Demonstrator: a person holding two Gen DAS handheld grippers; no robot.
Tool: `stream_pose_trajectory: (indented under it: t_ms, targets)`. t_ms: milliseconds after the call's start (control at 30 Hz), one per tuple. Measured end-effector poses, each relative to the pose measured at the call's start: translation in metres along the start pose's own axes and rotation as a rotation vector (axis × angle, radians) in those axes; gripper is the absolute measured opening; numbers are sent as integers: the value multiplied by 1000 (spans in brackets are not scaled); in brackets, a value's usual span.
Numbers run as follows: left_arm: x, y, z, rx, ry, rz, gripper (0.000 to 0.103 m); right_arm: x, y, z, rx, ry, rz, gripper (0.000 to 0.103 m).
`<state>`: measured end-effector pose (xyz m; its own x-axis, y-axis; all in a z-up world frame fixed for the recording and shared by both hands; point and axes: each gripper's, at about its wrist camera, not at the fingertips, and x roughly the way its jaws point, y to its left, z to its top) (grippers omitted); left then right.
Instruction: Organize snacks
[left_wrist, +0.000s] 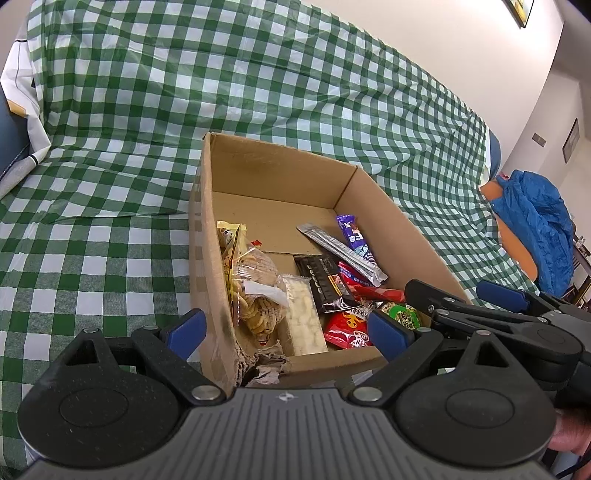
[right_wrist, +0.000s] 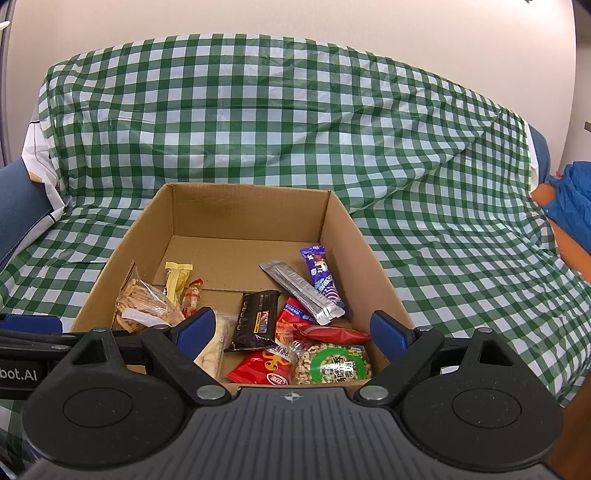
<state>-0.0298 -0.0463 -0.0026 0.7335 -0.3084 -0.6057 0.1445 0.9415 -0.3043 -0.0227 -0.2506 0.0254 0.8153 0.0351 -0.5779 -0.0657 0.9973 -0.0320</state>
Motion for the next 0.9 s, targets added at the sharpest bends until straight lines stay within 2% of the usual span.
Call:
stream_pose_trajectory:
  t_ms: [900]
  targets:
    - [10,-8,7,33,-13,-20,96,1,-8,0,45,33,6,91]
